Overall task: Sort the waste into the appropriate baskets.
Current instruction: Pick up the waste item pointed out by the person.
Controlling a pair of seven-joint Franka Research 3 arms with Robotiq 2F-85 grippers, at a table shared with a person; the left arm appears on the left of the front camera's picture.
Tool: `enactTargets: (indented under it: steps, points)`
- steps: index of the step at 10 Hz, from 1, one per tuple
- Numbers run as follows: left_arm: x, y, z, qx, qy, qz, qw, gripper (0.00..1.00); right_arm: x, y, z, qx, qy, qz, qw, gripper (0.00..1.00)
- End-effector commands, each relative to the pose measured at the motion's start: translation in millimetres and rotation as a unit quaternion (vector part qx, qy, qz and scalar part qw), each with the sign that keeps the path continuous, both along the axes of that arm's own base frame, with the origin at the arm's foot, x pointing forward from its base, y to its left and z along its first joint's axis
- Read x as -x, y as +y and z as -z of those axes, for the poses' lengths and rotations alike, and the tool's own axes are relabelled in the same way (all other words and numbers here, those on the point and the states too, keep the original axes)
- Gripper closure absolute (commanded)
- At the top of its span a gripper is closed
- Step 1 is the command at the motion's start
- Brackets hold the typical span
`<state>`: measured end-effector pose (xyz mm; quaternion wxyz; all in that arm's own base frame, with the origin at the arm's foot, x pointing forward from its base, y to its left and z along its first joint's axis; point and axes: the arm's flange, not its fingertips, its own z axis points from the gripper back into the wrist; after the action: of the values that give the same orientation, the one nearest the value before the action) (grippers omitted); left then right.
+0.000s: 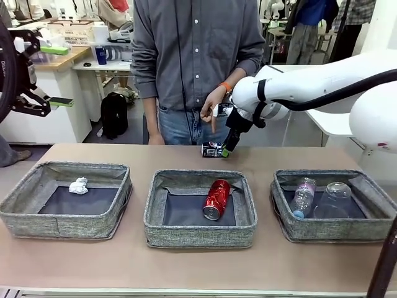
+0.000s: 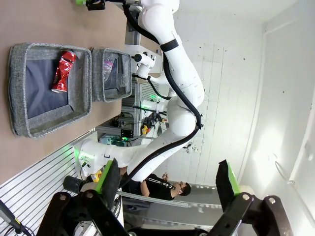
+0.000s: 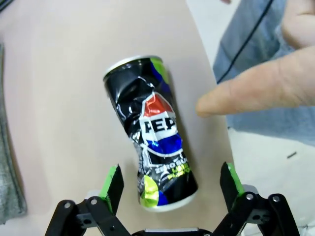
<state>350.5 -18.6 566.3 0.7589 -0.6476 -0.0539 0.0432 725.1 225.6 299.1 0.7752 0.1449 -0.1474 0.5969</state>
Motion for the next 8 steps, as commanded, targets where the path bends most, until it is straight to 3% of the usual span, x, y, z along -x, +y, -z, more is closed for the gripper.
enactTargets:
  steps: [1, 7, 8]
  points:
    - [1.9, -1.9, -2.5, 0.008, 0.000, -0.004, 1.000, 0.00, -15.4, 5.5, -1.4, -0.011, 0.010, -0.028, 0.999, 0.00]
    - [1.9, -1.9, -2.5, 0.008, 0.000, -0.004, 1.000, 0.00, -8.6, 19.0, 3.7, 0.004, 0.043, -0.056, 0.997, 0.00]
    - [1.9, -1.9, -2.5, 0.008, 0.000, -0.004, 1.000, 0.00, -7.8, 20.4, 3.7, 0.010, 0.048, -0.062, 0.997, 0.60]
